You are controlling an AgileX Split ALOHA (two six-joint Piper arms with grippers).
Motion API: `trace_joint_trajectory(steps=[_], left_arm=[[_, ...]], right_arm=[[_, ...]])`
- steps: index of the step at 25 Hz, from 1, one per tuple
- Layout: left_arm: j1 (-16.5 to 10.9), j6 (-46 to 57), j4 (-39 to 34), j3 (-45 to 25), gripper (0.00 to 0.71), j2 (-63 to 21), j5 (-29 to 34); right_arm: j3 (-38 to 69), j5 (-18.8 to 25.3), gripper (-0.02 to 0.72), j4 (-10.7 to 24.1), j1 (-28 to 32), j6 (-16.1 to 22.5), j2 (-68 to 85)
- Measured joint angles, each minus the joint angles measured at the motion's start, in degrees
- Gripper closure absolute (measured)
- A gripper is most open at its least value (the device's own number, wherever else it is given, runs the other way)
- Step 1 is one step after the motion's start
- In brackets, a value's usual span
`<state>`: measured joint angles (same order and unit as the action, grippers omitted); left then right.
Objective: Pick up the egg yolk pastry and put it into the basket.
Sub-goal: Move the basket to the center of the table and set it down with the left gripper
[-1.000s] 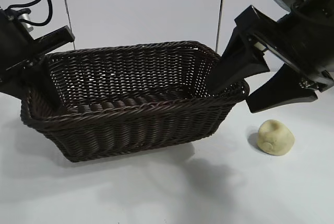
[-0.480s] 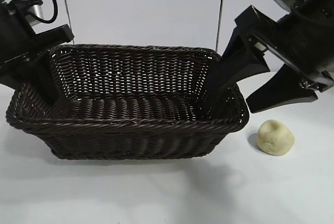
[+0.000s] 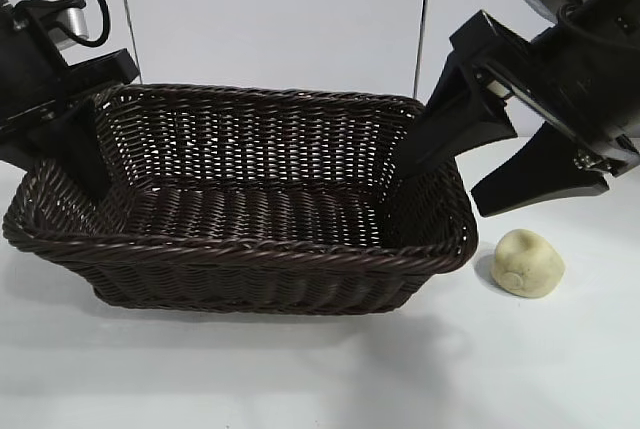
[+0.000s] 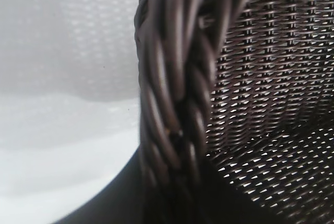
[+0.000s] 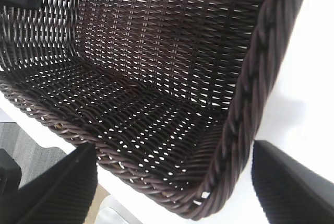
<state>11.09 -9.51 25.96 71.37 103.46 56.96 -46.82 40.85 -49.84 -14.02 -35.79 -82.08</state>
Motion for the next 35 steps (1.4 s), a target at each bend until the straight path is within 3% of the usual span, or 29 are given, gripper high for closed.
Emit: trace_joint_trajectory(steps=[12, 32, 34, 35], left_arm=[[0.0, -0.3, 0.1, 0.0, 0.614, 0.2, -1.7], [0.0, -1.1, -0.5, 4.0, 0.614, 9.6, -1.2], [0.0, -1.1, -0.4, 4.0, 0.581, 9.6, -1.2], [0.0, -1.1, -0.4, 4.0, 0.531, 9.6, -1.2]], right_arm=[[0.0, -0.1, 0.122, 0.0, 0.0, 0.0, 0.0], [0.0, -0.1, 0.122, 0.0, 0.0, 0.0, 0.0], [0.0, -0.1, 0.122, 0.0, 0.0, 0.0, 0.0], [0.0, -0.1, 0.122, 0.0, 0.0, 0.0, 0.0]])
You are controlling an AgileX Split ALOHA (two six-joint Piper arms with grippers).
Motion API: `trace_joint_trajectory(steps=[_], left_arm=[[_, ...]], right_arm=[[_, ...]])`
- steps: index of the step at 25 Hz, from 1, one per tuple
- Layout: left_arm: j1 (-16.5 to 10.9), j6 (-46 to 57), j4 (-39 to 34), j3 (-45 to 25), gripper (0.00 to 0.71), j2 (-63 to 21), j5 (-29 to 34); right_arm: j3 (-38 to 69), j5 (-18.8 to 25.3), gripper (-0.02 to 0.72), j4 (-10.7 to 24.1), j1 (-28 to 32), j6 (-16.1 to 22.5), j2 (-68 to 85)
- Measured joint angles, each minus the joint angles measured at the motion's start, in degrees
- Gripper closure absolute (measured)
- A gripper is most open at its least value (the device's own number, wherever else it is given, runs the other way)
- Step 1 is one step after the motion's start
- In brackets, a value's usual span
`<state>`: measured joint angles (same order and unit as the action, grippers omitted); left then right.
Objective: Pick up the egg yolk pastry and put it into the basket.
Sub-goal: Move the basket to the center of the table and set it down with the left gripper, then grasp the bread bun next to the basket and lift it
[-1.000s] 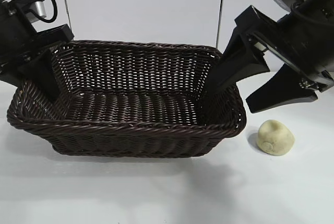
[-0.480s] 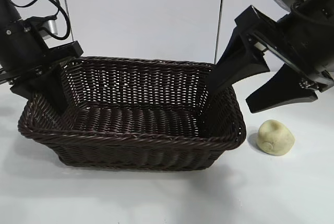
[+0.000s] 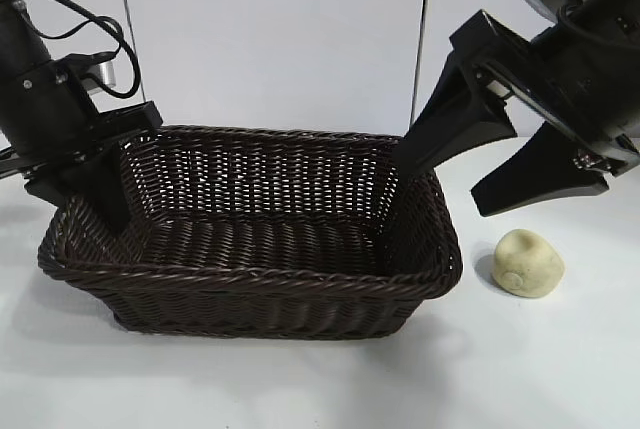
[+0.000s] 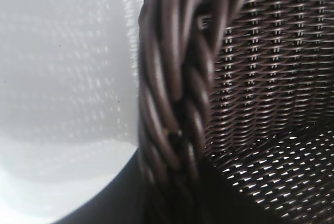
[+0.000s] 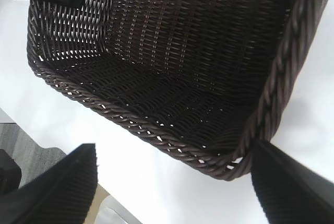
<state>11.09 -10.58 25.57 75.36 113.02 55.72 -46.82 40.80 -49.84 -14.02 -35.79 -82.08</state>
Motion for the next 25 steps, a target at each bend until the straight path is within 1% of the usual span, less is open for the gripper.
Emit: trace_joint_trajectory(steps=[1, 3, 5, 6, 7, 10, 15, 18, 21, 23, 25], left_arm=[[0.0, 0.0, 0.2, 0.0, 0.472, 0.0, 0.0], [0.0, 0.0, 0.6, 0.0, 0.303, -0.2, -0.1], [0.0, 0.0, 0.3, 0.1, 0.172, -0.7, -0.1], [0.0, 0.0, -0.1, 0.3, 0.13, -1.0, 0.1], [0.0, 0.0, -0.7, 0.8, 0.104, -1.5, 0.5], [0.0, 0.0, -2.3, 2.5, 0.073, -3.3, 3.2], [0.0, 0.0, -4.6, 5.5, 0.063, -7.8, 5.8], [0.0, 2.3, -9.8, 7.3, 0.062, -9.6, 6.0], [-0.7, 6.3, -17.1, 7.7, 0.062, -9.7, 6.1], [-2.0, 8.3, -21.5, 7.7, 0.062, -9.6, 6.2], [-3.7, 9.7, -24.4, 7.7, 0.061, -9.6, 6.3]], right_arm=[[0.0, 0.0, 0.122, 0.0, 0.0, 0.0, 0.0], [0.0, 0.0, 0.122, 0.0, 0.0, 0.0, 0.0], [0.0, 0.0, 0.122, 0.0, 0.0, 0.0, 0.0], [0.0, 0.0, 0.122, 0.0, 0.0, 0.0, 0.0], [0.0, 0.0, 0.122, 0.0, 0.0, 0.0, 0.0], [0.0, 0.0, 0.122, 0.0, 0.0, 0.1, 0.0], [0.0, 0.0, 0.122, 0.0, 0.0, 0.1, 0.0], [0.0, 0.0, 0.122, 0.0, 0.0, 0.2, 0.0], [0.0, 0.0, 0.122, 0.0, 0.0, 0.2, 0.0], [0.0, 0.0, 0.122, 0.0, 0.0, 0.2, 0.0], [0.0, 0.0, 0.122, 0.0, 0.0, 0.2, 0.0]])
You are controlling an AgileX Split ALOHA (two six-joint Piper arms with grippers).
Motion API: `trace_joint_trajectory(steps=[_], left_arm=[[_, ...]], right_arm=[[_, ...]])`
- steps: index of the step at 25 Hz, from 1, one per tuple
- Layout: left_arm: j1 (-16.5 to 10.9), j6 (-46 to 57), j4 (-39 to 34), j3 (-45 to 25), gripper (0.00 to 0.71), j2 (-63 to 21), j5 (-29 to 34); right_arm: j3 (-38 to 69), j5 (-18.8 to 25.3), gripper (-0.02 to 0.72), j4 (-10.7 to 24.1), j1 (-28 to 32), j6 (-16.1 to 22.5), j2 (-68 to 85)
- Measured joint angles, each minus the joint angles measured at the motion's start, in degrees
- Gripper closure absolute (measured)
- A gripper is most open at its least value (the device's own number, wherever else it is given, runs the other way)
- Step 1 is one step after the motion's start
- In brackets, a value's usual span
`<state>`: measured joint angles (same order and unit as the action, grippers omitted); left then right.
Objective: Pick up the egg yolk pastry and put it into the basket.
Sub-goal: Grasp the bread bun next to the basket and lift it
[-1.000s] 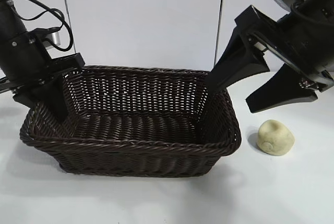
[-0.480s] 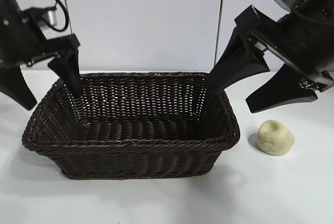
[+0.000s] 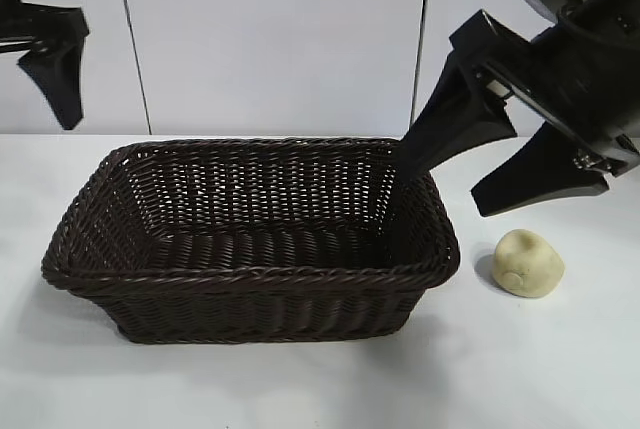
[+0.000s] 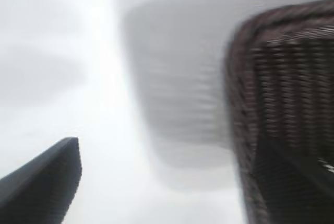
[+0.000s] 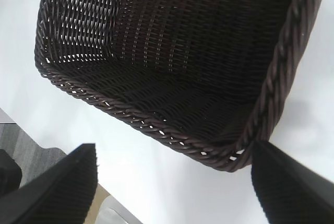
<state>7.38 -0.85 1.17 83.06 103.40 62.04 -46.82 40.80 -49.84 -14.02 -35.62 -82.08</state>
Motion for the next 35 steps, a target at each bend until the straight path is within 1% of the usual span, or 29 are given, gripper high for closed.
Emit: trace_joint_trajectory(steps=[1, 6, 10, 16, 18, 21, 25, 27, 29, 35], left_arm=[[-1.0, 0.3, -1.2, 0.0, 0.062, 0.0, 0.2], [-5.6, 0.8, -1.9, 0.0, 0.062, 0.0, 1.4], [-7.5, 0.8, -2.0, 0.0, 0.062, 0.0, 2.6], [-7.6, 0.8, -3.5, 0.0, 0.062, -0.4, 7.0], [-7.6, 0.8, -4.5, 0.0, 0.062, -1.4, 7.4], [-7.6, 0.8, -6.1, 0.0, 0.062, -4.2, 7.9], [-7.6, 1.2, -6.8, -0.4, 0.062, -10.0, 8.2], [-7.6, 1.3, -6.8, -2.0, 0.062, -14.0, 8.3], [-7.6, 1.4, -6.8, -5.0, 0.062, -18.1, 8.3], [-7.6, 2.5, -6.8, -17.3, 0.062, -33.3, 8.7]], right_arm=[[0.0, 0.0, 0.122, 0.0, 0.0, 0.0, 0.0], [0.0, 0.0, 0.122, 0.0, 0.0, 0.0, 0.0], [0.0, 0.0, 0.122, 0.0, 0.0, 0.0, 0.0], [0.0, 0.0, 0.122, 0.0, 0.0, 0.0, 0.0], [0.0, 0.0, 0.122, 0.0, 0.0, 0.0, 0.0], [0.0, 0.0, 0.122, 0.0, 0.0, 0.0, 0.0], [0.0, 0.0, 0.122, 0.0, 0.0, 0.0, 0.0], [0.0, 0.0, 0.122, 0.0, 0.0, 0.0, 0.0], [0.0, 0.0, 0.122, 0.0, 0.0, 0.0, 0.0], [0.0, 0.0, 0.122, 0.0, 0.0, 0.0, 0.0]])
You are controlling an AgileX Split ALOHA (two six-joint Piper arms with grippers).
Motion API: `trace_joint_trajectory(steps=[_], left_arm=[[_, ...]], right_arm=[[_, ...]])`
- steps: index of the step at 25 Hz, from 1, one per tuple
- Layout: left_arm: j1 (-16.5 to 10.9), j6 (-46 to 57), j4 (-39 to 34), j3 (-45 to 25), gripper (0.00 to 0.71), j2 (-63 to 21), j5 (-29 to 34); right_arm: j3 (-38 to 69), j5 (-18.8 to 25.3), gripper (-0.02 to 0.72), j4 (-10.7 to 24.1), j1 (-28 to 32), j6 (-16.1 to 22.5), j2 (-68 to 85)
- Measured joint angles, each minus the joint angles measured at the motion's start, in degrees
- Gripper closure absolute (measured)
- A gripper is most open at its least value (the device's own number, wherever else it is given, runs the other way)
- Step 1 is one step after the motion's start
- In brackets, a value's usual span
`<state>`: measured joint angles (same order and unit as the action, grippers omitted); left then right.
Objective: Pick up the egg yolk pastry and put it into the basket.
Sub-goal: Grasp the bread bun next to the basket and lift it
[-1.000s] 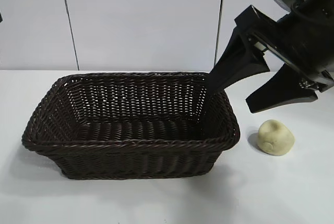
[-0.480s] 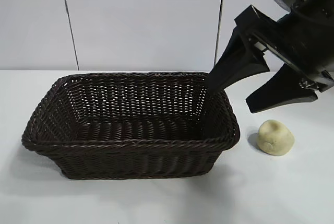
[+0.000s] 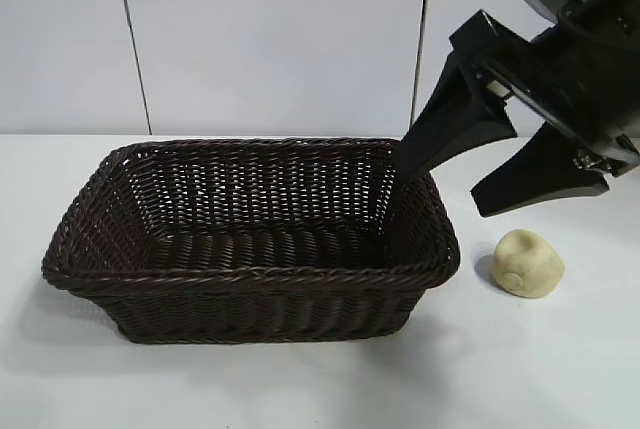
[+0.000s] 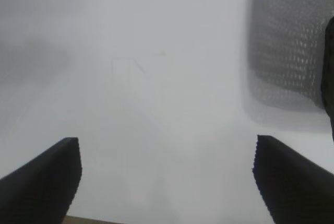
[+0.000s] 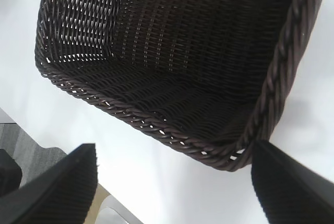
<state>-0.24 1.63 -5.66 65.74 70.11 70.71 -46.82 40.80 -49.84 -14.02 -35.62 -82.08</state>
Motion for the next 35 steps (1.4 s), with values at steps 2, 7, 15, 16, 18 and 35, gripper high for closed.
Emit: trace_joint_trajectory(steps=[2, 7, 15, 16, 18, 35], left_arm=[[0.0, 0.8, 0.0, -4.9, 0.062, -5.3, 0.0], [0.0, 2.5, 0.0, -16.4, 0.062, -19.3, 0.0], [0.0, 2.5, 0.1, -32.5, 0.062, -37.7, -3.4], [0.0, 2.5, 0.1, -34.1, 0.062, -39.7, -3.5], [0.0, 2.5, 0.3, -36.1, 0.062, -43.3, -3.6], [0.0, 2.6, 3.5, -38.0, 0.062, -49.2, -6.8]], right_arm=[[0.0, 0.1, 0.122, 0.0, 0.0, 0.0, 0.0], [0.0, 0.2, 0.122, 0.0, 0.0, 0.0, 0.0], [0.0, 0.4, 0.122, 0.0, 0.0, 0.0, 0.0], [0.0, 0.4, 0.122, 0.0, 0.0, 0.0, 0.0], [0.0, 0.4, 0.122, 0.0, 0.0, 0.0, 0.0], [0.0, 0.8, 0.122, 0.1, 0.0, 0.0, 0.0]])
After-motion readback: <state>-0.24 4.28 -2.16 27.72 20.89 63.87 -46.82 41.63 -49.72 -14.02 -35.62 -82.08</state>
